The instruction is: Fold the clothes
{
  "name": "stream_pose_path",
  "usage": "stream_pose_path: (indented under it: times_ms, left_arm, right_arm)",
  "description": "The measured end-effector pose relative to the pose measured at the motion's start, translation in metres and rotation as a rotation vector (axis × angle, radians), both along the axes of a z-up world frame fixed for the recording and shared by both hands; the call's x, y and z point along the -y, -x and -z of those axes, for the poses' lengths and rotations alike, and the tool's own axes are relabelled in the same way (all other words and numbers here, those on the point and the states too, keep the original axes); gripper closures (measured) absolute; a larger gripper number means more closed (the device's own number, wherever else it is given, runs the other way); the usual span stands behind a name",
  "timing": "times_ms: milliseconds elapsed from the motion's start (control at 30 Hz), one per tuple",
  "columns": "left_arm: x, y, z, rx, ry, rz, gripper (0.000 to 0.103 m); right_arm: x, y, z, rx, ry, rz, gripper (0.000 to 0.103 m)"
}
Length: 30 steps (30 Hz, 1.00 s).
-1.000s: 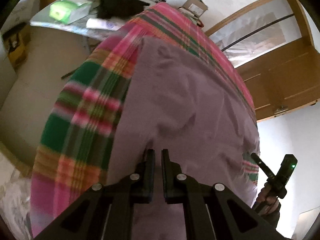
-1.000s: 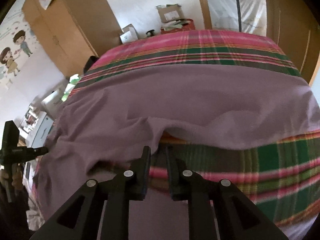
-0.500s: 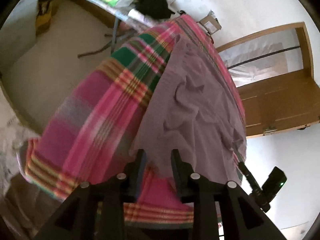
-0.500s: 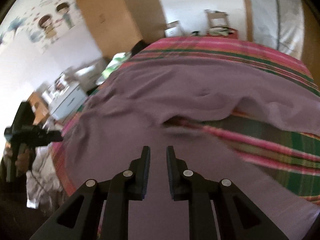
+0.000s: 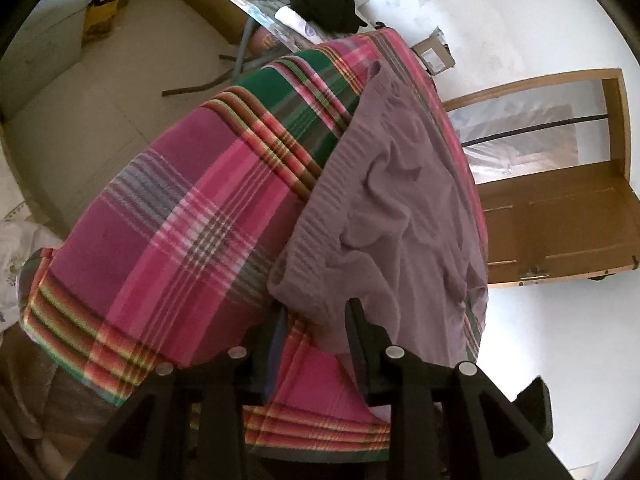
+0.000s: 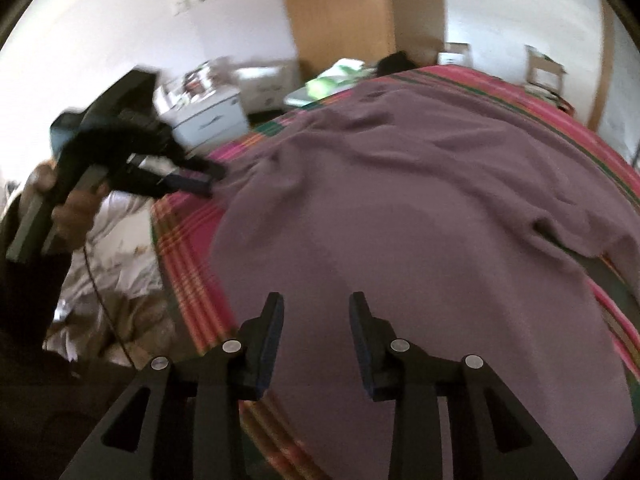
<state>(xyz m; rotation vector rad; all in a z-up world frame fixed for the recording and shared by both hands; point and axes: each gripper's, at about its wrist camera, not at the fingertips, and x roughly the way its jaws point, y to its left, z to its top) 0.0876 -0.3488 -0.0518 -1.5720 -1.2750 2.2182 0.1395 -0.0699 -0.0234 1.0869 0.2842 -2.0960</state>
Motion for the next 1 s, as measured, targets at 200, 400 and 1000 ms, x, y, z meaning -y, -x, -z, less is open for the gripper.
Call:
stream_pose_path:
  times_ms: [200,400,1000]
  left_arm:
    - [0.005,0.001,0.005,0.007,-0.048,-0.032,0.073]
    - [0.008,0.001,0.006,0.002,-0.052,-0.059,0.073]
    - [0.015,-0.006,-0.003,-0.083,-0.043,-0.126,0.093]
  right_arm:
    - [0.029,-0.018,0.008,-0.06,-0.04,-0.082,0.068]
    - [0.044,-0.025,0.013,-0.069,-0.048,-0.119,0.068]
    - [0.054,-0.028,0.018,-0.121,-0.064,-0.079,0.091]
